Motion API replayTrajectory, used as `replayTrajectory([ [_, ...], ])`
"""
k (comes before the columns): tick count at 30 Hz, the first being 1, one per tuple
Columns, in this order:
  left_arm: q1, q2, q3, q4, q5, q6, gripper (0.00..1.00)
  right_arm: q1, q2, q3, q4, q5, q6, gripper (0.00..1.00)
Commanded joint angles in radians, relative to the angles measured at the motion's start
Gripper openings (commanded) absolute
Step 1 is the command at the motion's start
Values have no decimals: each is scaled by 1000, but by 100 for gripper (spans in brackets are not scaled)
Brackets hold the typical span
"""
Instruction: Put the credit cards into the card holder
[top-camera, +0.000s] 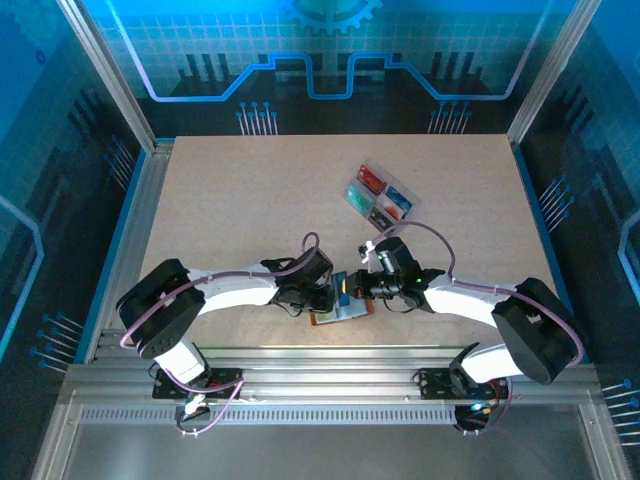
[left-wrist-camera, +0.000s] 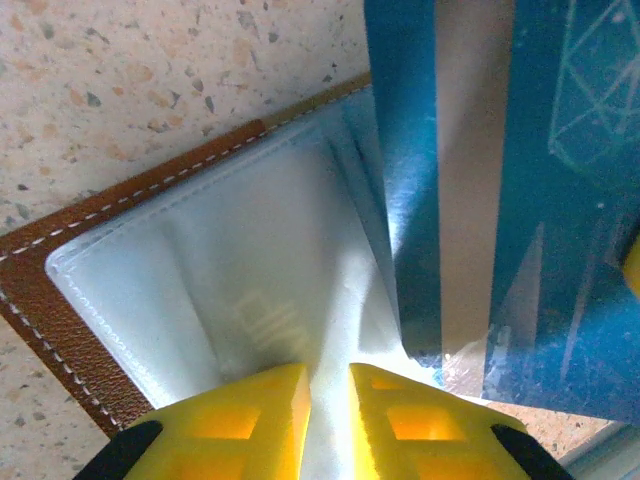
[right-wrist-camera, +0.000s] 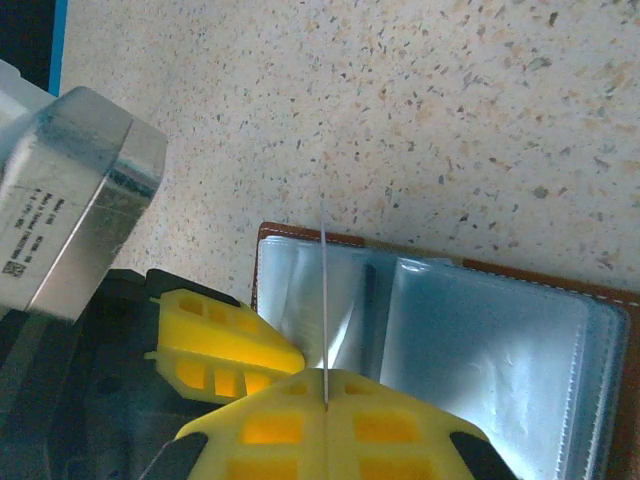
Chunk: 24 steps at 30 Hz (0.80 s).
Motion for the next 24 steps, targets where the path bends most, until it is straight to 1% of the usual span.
replayTrajectory([
  [1,-2,3,-29,-44,-9,-7,21,-5,42,1,14,-38,20,0],
  [5,-2,-13,-33,-44,-4,-8,21,-6,84,-1,30,-47,38,0],
  [11,16,-40,-46,-7,54,-17,21,-8,131,0,-7,-50,57,0],
  [13,35,-54,-56,13,90,-17,21,-8,141,-1,-21,-53,57,0],
  [17,112,-111,-113,76,179,-34,21,-11,137,-10,-56,-46,42,0],
  [20,149,-140,-131,58,180,-19,22,-14,122,-15,-80,-48,20,0],
  [24,166,-132,-139,49,172,1,20,-16,111,-4,-120,-64,-16,0],
])
